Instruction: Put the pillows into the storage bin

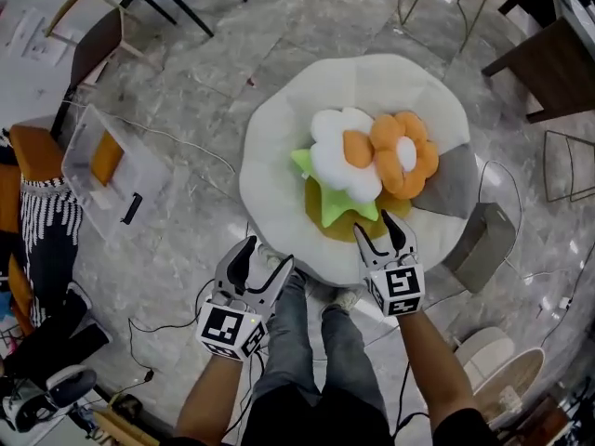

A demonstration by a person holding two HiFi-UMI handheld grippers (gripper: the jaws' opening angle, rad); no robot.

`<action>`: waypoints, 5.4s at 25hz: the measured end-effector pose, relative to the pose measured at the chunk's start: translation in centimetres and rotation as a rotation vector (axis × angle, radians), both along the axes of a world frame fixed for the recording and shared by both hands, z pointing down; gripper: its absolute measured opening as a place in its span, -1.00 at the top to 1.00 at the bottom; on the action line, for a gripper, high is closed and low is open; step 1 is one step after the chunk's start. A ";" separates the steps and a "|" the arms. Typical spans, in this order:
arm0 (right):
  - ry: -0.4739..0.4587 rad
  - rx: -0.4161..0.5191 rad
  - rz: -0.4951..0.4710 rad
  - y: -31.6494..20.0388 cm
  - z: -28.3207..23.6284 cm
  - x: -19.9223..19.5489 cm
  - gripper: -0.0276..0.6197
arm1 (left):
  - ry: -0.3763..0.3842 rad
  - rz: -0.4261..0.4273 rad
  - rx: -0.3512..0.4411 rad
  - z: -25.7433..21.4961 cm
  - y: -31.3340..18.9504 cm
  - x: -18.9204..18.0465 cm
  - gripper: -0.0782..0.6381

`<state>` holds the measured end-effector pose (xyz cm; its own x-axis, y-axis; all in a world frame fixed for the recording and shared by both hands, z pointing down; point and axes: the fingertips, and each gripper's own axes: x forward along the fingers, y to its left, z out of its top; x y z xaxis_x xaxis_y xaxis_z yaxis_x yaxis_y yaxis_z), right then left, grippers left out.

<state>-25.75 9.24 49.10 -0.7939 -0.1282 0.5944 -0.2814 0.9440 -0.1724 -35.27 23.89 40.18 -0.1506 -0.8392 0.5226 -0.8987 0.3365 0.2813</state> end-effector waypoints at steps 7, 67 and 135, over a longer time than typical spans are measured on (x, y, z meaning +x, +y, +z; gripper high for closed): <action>0.099 0.070 -0.033 0.4 8.1 -4.0 0.09 | 0.054 0.028 -0.017 5.6 0.5 -2.6 -0.11; -0.201 0.188 0.102 0.8 -28.4 8.4 0.49 | -0.117 0.031 0.196 -22.3 -1.3 5.1 -0.07; -0.101 -0.235 0.794 -21.4 -2.2 48.3 0.47 | 0.073 0.573 -0.071 -0.5 -30.1 41.3 -0.07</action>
<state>22.59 -12.18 46.90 -0.5709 -0.5541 0.6058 -0.8206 0.4079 -0.4003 5.99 -6.19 39.63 0.3559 -0.7385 0.5726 -0.9220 -0.1777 0.3439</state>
